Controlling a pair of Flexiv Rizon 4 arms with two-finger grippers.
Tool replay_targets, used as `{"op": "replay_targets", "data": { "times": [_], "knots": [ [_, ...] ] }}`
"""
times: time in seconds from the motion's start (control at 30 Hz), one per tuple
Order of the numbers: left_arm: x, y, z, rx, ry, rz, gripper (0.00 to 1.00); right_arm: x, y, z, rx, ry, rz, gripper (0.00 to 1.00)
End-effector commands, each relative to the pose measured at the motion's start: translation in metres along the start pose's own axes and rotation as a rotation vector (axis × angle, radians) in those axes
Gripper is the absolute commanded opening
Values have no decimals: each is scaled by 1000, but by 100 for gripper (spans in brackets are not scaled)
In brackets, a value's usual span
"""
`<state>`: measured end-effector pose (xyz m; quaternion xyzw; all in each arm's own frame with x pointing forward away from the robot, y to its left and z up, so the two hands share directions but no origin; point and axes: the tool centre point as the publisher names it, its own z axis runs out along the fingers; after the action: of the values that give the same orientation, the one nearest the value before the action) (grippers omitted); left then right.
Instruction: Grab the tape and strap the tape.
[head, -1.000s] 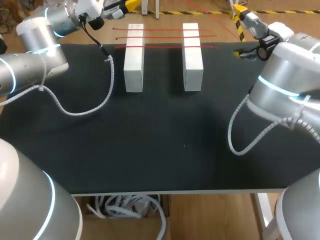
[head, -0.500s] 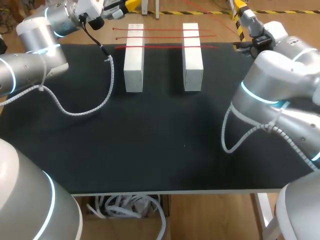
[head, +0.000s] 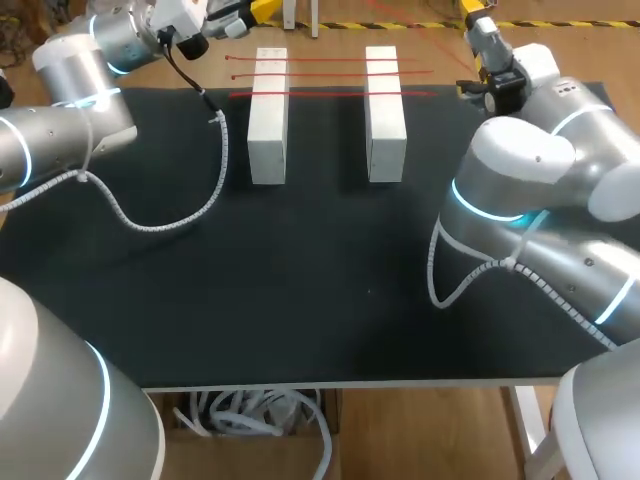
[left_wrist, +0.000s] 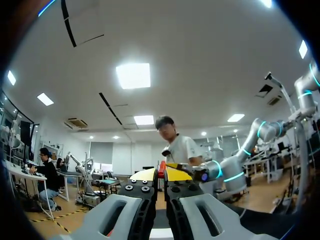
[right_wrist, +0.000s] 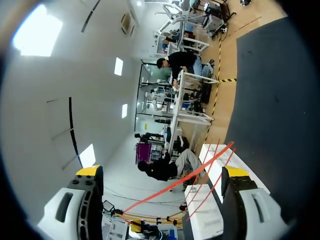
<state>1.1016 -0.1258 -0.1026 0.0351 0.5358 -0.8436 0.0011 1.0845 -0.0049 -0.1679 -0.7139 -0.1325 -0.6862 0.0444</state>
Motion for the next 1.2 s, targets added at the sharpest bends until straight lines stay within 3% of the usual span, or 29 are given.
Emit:
{"op": "replay_targets", "data": {
  "times": [0.03,0.3,0.53,1.0,1.03,1.07,1.2],
  "knots": [
    [1,0,1,-1,-4,0,0,-4,7,16,-20,49,11,100],
    [1,0,1,-1,-4,0,0,1,10,22,11,70,27,100],
    [1,0,1,-1,-4,0,0,0,1,7,63,49,36,100],
    [1,0,1,-1,-4,0,0,-2,11,7,29,25,24,100],
    [1,0,1,-1,-4,0,0,-1,11,7,32,29,27,97],
    [1,0,1,-1,-4,0,0,-1,11,7,34,30,29,87],
    [1,0,1,-1,-4,0,0,1,9,6,45,29,39,96]
  ]
}}
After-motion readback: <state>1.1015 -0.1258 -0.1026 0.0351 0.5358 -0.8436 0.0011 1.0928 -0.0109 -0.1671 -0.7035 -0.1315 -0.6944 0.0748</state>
